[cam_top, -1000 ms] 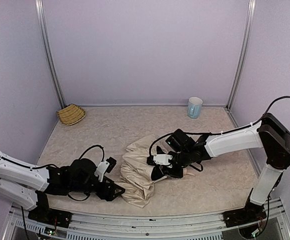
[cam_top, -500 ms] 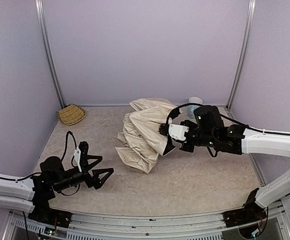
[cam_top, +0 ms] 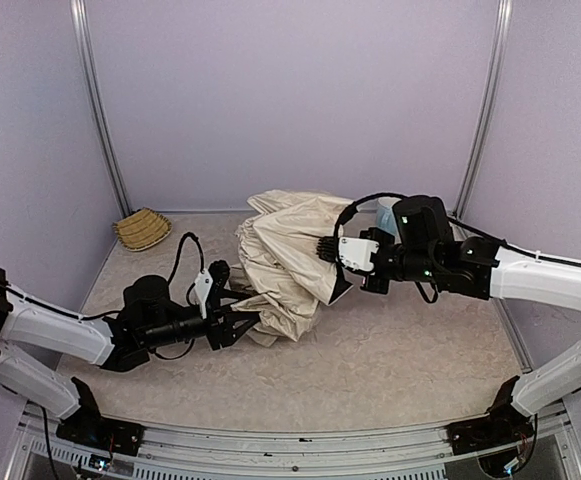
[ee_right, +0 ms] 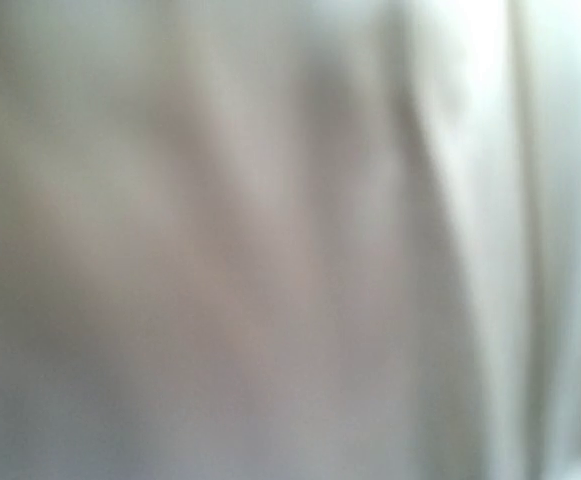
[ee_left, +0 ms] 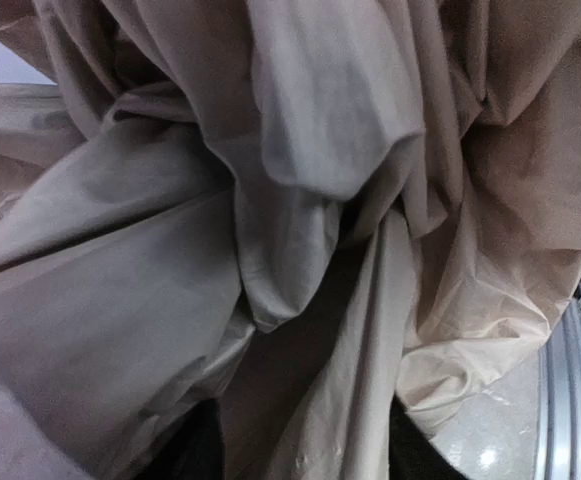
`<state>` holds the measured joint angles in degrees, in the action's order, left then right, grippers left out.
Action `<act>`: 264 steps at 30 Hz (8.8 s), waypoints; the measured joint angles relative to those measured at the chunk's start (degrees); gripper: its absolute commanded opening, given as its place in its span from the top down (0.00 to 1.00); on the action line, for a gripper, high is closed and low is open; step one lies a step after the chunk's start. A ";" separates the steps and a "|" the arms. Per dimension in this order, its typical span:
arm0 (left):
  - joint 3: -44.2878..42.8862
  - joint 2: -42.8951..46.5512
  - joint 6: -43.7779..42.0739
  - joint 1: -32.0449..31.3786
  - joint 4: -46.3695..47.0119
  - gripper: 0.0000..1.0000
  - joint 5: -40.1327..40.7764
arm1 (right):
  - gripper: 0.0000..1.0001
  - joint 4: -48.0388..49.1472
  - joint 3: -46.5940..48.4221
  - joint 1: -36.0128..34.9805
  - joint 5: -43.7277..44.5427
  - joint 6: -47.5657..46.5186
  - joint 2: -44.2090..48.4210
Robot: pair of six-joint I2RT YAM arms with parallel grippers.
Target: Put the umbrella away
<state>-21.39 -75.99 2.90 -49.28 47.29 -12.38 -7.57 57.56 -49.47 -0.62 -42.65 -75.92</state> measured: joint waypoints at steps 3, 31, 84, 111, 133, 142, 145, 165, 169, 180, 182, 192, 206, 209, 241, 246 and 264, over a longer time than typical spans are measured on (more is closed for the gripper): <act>-2.56 -5.11 -2.29 1.40 0.35 0.95 -2.05 | 1.00 -1.29 0.04 0.00 -1.81 -0.24 1.31; -13.99 -30.21 -7.17 11.76 16.50 0.33 -13.88 | 1.00 9.92 -17.46 -15.89 8.90 -4.17 -11.78; -19.56 -19.10 -15.91 -4.39 -37.00 0.53 -8.44 | 0.52 -5.51 -6.60 -3.91 -25.35 15.63 -22.29; -32.22 -33.07 -9.62 0.79 -47.43 0.66 -31.47 | 0.06 15.52 -17.68 -22.91 -0.81 5.90 -9.49; -37.57 -36.94 -13.92 1.14 -52.33 0.59 -36.65 | 1.00 16.48 -12.63 -10.75 -11.43 14.25 -16.59; -38.91 -37.86 -17.59 1.18 -54.88 0.35 -36.72 | 1.00 18.32 -10.19 -5.90 -23.28 21.66 -24.46; -38.14 -36.28 -19.45 1.44 -55.32 0.17 -35.71 | 1.00 17.92 -9.33 -5.40 -26.34 22.80 -26.29; -18.93 6.86 -19.21 -3.08 -50.40 0.09 -8.85 | 1.00 9.73 -7.67 -2.60 -35.69 29.22 -22.99; -14.05 12.92 -19.78 -13.27 -41.81 0.24 -1.40 | 1.00 8.96 -5.88 -2.58 -36.63 30.86 -21.22; -12.98 -3.04 -25.16 -20.02 -32.83 0.85 19.12 | 0.85 7.26 -3.93 -2.56 -37.66 33.38 -20.79; -13.70 -4.39 -25.07 -19.82 -32.41 1.00 19.43 | 0.69 6.88 -3.93 -2.56 -37.64 33.57 -20.41; -13.35 -3.85 -22.29 -17.46 -31.41 1.00 15.26 | 0.38 -6.62 0.13 -0.37 -34.77 28.61 -9.75; -13.25 -0.92 -18.10 -8.61 -28.04 1.00 4.92 | 0.67 -2.03 21.55 6.54 -30.99 29.29 -37.18; -15.17 -3.56 -16.13 -3.37 -25.62 1.00 1.75 | 0.73 -3.21 22.91 6.54 -33.88 28.89 -44.68; -33.53 -37.09 -8.98 8.85 -32.28 1.00 -11.08 | 0.28 13.99 -5.57 9.68 -25.16 34.73 -9.99; -34.18 -37.53 -9.94 9.07 -32.92 1.00 -12.04 | 0.00 13.53 -11.82 -6.67 -15.54 17.35 -6.19; -35.45 -37.86 -14.40 8.96 -35.39 1.00 -12.94 | 0.08 16.11 -3.85 -14.34 9.90 -6.67 -28.85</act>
<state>-56.84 -113.84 -11.51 -40.32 11.90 -25.32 8.54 53.71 -63.81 9.28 -49.32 -104.77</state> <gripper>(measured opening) 0.012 0.981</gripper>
